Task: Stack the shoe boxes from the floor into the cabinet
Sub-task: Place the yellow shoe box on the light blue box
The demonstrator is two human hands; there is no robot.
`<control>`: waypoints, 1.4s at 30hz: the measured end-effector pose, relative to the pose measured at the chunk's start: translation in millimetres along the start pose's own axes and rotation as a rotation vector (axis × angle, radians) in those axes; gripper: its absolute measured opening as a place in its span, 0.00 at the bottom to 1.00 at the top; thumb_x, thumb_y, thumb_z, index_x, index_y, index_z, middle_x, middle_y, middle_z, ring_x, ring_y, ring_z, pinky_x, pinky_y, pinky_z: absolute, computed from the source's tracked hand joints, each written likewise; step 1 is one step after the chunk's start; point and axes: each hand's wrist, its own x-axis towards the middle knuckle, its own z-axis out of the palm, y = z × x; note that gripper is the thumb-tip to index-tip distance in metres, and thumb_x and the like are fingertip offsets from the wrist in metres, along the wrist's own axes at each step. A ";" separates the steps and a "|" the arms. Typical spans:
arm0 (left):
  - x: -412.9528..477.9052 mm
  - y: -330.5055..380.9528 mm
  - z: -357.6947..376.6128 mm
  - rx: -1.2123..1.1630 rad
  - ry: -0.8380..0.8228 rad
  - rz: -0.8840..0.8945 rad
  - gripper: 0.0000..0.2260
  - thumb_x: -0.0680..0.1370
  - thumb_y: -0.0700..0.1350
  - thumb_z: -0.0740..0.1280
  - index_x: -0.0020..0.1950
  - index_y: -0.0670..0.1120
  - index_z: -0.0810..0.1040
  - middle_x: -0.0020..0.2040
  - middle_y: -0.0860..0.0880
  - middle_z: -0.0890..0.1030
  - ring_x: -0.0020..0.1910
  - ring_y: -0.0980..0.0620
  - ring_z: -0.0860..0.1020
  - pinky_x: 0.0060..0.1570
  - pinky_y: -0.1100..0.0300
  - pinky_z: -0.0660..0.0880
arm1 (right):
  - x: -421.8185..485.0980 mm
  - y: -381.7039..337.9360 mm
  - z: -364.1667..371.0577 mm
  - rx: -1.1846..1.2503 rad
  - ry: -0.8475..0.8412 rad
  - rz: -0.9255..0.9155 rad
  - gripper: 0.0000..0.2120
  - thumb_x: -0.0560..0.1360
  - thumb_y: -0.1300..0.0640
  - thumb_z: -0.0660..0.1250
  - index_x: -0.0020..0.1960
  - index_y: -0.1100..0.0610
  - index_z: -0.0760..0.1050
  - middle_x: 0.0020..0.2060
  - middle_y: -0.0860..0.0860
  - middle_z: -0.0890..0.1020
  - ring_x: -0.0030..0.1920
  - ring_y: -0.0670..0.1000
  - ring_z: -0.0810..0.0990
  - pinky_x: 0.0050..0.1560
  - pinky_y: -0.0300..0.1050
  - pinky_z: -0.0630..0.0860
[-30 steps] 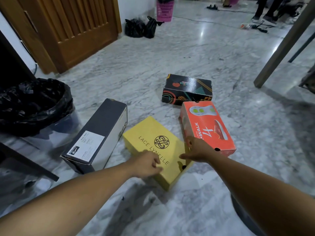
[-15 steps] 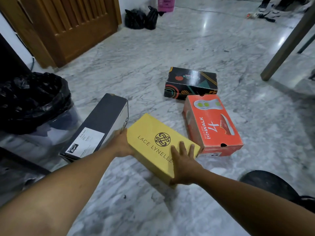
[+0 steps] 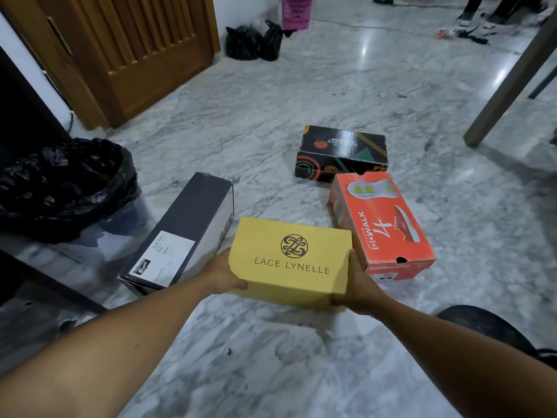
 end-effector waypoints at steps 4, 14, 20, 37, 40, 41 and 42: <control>-19.8 26.7 -24.6 -0.075 0.080 0.091 0.36 0.62 0.45 0.83 0.66 0.57 0.73 0.56 0.57 0.81 0.56 0.54 0.79 0.51 0.58 0.78 | -10.8 -11.5 -20.0 0.255 0.032 0.004 0.56 0.55 0.56 0.87 0.73 0.52 0.58 0.63 0.48 0.73 0.62 0.52 0.73 0.53 0.44 0.74; -161.1 155.1 -135.0 -0.236 0.418 0.482 0.40 0.62 0.53 0.83 0.66 0.68 0.65 0.60 0.57 0.75 0.58 0.56 0.75 0.49 0.60 0.73 | -97.1 -174.6 -155.8 0.595 0.103 -0.175 0.48 0.51 0.48 0.86 0.67 0.41 0.69 0.56 0.46 0.82 0.51 0.53 0.81 0.36 0.52 0.78; -292.4 172.8 -179.5 -0.293 0.604 0.569 0.58 0.49 0.65 0.83 0.75 0.67 0.58 0.64 0.50 0.72 0.64 0.52 0.74 0.66 0.53 0.72 | -226.2 -252.6 -186.2 0.685 0.187 -0.441 0.53 0.47 0.47 0.85 0.69 0.39 0.68 0.59 0.47 0.80 0.50 0.54 0.81 0.31 0.47 0.79; -709.3 52.1 -252.2 -0.201 1.282 0.395 0.63 0.47 0.64 0.83 0.78 0.59 0.60 0.62 0.49 0.67 0.64 0.51 0.70 0.66 0.54 0.68 | -445.1 -459.5 -73.2 0.694 -0.245 -1.004 0.50 0.59 0.57 0.83 0.74 0.47 0.60 0.59 0.45 0.76 0.58 0.50 0.78 0.50 0.52 0.82; -753.1 29.6 -257.0 -0.220 1.365 0.329 0.65 0.47 0.62 0.84 0.80 0.56 0.57 0.62 0.49 0.66 0.65 0.50 0.68 0.65 0.52 0.70 | -461.6 -495.5 -47.2 0.668 -0.345 -1.077 0.54 0.54 0.50 0.86 0.73 0.50 0.61 0.60 0.46 0.77 0.60 0.48 0.79 0.60 0.51 0.79; -764.5 21.6 -260.1 -0.239 1.391 0.310 0.63 0.49 0.60 0.84 0.80 0.55 0.57 0.61 0.49 0.66 0.64 0.50 0.69 0.63 0.52 0.70 | -467.6 -506.9 -37.8 0.659 -0.364 -1.096 0.55 0.52 0.48 0.86 0.72 0.49 0.61 0.60 0.45 0.77 0.60 0.48 0.78 0.59 0.49 0.79; -774.7 13.3 -263.3 -0.242 1.421 0.293 0.62 0.50 0.58 0.83 0.80 0.55 0.58 0.61 0.49 0.66 0.63 0.50 0.69 0.62 0.53 0.71 | -470.9 -518.6 -26.9 0.654 -0.387 -1.112 0.55 0.53 0.48 0.86 0.73 0.49 0.61 0.59 0.45 0.77 0.59 0.47 0.78 0.59 0.49 0.78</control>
